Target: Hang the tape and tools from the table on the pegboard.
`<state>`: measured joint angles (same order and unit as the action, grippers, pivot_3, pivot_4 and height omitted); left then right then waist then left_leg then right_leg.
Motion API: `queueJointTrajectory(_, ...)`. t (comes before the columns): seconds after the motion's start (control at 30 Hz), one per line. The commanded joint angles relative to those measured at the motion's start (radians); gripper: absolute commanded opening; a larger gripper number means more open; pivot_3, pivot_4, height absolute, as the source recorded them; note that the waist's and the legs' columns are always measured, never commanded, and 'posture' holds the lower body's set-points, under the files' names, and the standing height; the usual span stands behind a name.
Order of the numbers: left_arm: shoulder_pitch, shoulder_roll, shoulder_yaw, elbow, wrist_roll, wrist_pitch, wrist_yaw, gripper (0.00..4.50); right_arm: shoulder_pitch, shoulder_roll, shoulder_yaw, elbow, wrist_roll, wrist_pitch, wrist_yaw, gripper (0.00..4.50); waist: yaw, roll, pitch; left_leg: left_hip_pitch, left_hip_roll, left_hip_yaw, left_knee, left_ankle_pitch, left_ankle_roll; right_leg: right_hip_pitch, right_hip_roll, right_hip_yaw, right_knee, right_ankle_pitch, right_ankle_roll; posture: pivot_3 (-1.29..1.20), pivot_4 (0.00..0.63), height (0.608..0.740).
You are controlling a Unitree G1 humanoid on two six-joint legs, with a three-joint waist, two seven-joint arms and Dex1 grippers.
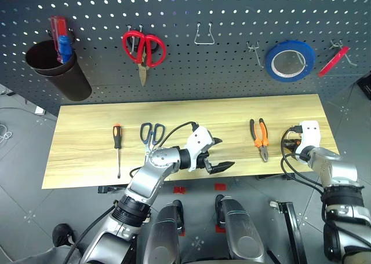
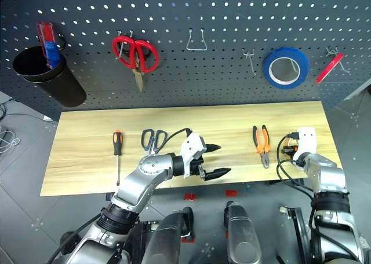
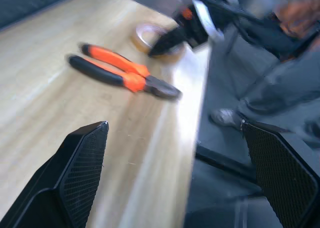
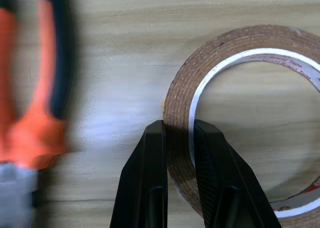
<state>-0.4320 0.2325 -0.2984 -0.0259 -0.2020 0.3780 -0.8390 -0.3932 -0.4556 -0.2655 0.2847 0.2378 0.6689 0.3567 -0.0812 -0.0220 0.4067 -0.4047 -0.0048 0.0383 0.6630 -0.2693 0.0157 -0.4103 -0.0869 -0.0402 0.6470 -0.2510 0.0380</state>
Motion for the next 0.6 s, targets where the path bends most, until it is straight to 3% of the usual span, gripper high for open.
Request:
queueJointTrajectory(0.03, 0.003, -0.023, 0.047, -0.008, -0.029, -0.080, 0.016, 4.50, 0.090, 0.032, -0.057, -0.296, 0.082, -0.009, -0.005, 0.44, -0.002, 0.004, 0.002, -0.002, 0.000, 0.000, 0.000, 0.000, 0.000, -0.002, 0.000, 0.000, 0.000, 0.000, 0.000, -0.23, 0.457, 0.740)
queueJointTrajectory(0.13, 0.019, -0.040, 0.129, 0.013, -0.013, -0.259, 0.079, 4.50, 0.231, 0.073, -0.034, -0.675, 0.151, -0.062, 0.026, 0.44, -0.004, 0.005, 0.002, -0.009, -0.001, 0.002, 0.001, 0.000, -0.001, -0.010, 0.000, 0.001, 0.002, 0.000, 0.001, -0.29, 0.435, 0.740)
queueJointTrajectory(0.3, 0.043, -0.046, 0.215, 0.033, -0.037, -0.431, 0.101, 4.50, 0.295, 0.114, 0.020, -1.037, 0.174, -0.050, -0.050, 0.44, -0.022, 0.005, 0.002, -0.011, 0.000, 0.001, 0.002, 0.001, -0.001, -0.012, 0.001, 0.000, 0.002, 0.001, 0.002, -0.33, 0.406, 0.740)
queueJointTrajectory(0.47, 0.038, -0.063, 0.238, 0.037, -0.062, -0.538, 0.098, 4.50, 0.132, 0.141, 0.199, -1.162, 0.112, -0.025, -0.137, 0.44, -0.037, 0.005, 0.002, -0.012, -0.001, 0.002, 0.005, 0.001, -0.001, -0.012, 0.000, 0.001, 0.001, 0.004, 0.008, -0.36, 0.386, 0.740)
queueJointTrajectory(0.6, 0.016, -0.082, 0.215, 0.051, -0.067, -0.569, 0.082, 4.50, -0.025, 0.151, 0.298, -1.041, 0.028, -0.080, -0.147, 0.44, -0.049, 0.004, 0.001, -0.014, -0.002, 0.000, 0.007, 0.001, 0.000, -0.012, 0.000, 0.000, 0.000, 0.005, 0.009, -0.35, 0.386, 0.740)
